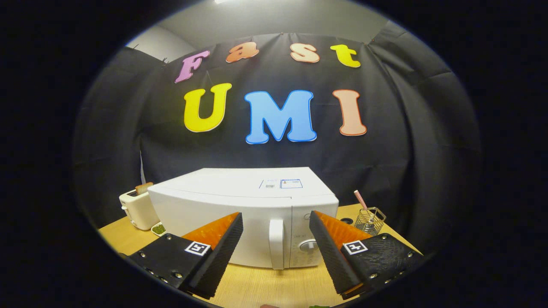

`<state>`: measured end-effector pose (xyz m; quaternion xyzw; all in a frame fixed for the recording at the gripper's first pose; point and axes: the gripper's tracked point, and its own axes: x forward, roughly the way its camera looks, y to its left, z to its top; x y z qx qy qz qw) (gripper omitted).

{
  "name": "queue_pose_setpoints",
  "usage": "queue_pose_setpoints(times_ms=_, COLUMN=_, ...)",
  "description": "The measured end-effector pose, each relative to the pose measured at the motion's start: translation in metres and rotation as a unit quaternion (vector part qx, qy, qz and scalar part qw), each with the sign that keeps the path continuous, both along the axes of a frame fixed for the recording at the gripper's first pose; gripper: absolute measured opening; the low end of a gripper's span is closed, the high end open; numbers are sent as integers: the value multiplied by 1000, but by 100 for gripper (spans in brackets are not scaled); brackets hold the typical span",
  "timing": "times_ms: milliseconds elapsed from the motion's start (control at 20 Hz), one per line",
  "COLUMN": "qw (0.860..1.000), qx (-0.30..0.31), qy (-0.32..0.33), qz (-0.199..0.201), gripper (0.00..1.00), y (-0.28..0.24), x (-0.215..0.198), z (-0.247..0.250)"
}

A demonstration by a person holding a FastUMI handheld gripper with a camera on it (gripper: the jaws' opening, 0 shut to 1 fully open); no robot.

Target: Open the microwave, put the food inside, and close the microwave door.

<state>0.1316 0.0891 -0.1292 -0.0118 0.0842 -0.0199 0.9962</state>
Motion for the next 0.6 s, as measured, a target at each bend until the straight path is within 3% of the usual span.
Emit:
queue_pose_setpoints(times_ms=250, qw=999, qx=4, qy=32, qz=-4, gripper=96, y=5, x=21, z=-30)
queue_pose_setpoints(times_ms=450, qw=999, qx=8, qy=44, qz=-23, gripper=89, y=-3, x=31, z=-43)
queue_pose_setpoints(times_ms=500, qw=999, qx=7, qy=40, qz=-30, gripper=85, y=-5, x=33, z=-42)
queue_pose_setpoints(times_ms=550, qw=999, qx=1, qy=36, qz=-29, gripper=72, y=-4, x=36, z=-44)
queue_pose_setpoints(times_ms=600, qw=999, qx=-7, qy=38, qz=-36, gripper=71, y=-6, x=37, z=-45)
